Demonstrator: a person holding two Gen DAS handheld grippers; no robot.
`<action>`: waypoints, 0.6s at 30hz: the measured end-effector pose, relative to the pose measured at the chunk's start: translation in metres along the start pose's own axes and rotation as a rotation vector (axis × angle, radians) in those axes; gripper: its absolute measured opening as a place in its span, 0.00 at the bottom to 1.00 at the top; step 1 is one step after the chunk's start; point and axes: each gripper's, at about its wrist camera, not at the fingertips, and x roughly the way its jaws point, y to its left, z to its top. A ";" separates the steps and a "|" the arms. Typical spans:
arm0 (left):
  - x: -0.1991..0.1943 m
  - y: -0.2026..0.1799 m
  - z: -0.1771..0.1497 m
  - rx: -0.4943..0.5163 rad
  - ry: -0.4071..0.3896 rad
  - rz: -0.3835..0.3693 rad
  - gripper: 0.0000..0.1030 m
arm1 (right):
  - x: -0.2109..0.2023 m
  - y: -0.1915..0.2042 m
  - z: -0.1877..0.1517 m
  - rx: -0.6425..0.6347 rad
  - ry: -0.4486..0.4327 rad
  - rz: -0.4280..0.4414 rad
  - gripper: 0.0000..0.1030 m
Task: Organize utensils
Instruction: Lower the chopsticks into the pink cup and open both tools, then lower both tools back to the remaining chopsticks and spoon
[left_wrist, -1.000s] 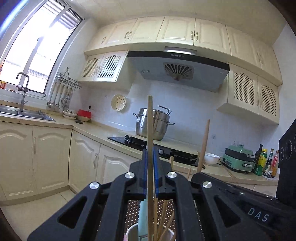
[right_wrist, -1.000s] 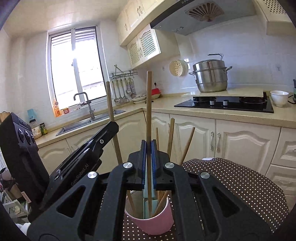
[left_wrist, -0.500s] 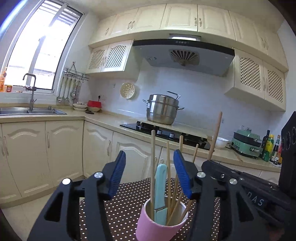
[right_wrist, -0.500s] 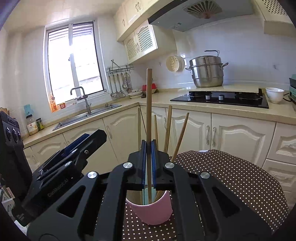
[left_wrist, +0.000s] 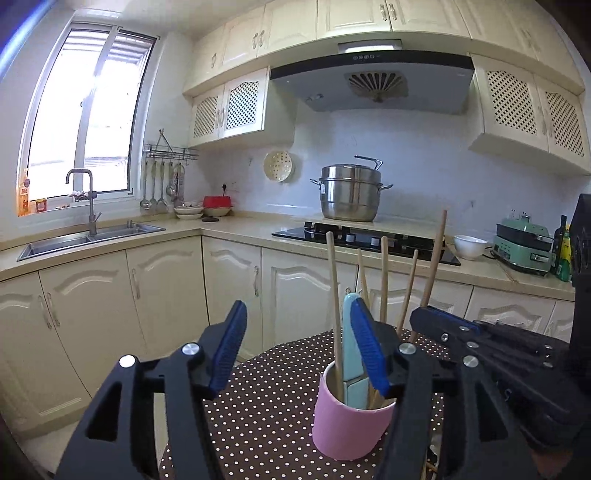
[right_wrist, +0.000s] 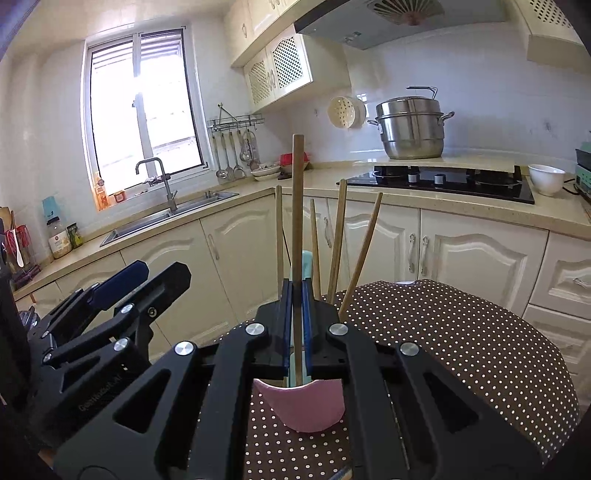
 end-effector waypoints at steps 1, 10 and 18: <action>-0.001 -0.001 0.000 0.001 0.001 -0.001 0.56 | 0.000 0.000 -0.001 0.000 0.003 -0.003 0.06; -0.011 0.003 0.002 -0.011 0.012 -0.004 0.56 | -0.006 0.003 -0.003 0.006 0.011 -0.019 0.07; -0.024 0.003 0.004 -0.020 0.019 -0.010 0.61 | -0.019 0.006 -0.002 0.007 0.006 -0.033 0.15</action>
